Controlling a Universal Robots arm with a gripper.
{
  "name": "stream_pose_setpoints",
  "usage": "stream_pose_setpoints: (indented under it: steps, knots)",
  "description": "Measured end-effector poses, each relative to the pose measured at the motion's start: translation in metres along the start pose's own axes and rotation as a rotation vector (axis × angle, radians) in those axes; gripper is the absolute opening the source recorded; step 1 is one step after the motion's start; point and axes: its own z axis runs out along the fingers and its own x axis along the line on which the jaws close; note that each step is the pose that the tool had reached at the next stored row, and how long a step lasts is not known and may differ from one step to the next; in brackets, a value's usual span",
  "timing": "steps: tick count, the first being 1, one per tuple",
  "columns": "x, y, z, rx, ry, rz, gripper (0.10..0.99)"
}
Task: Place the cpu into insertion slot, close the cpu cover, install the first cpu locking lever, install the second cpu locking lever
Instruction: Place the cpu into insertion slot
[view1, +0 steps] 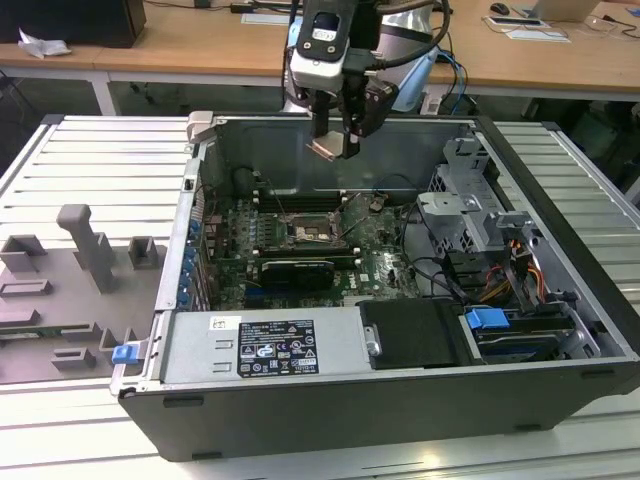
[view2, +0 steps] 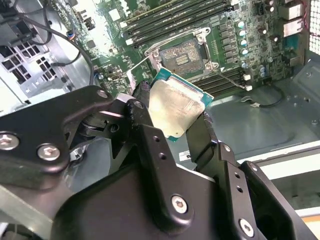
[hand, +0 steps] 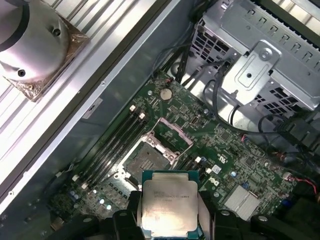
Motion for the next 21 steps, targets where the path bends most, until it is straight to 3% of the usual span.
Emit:
stream_pose_setpoints:
  steps: [7,21]
  knots:
    - [0.0,0.0,0.0005,-0.002,-0.0086,0.101,0.537]
    - [0.0,-0.0001,0.0011,-0.004,-0.0199,0.233,0.537]
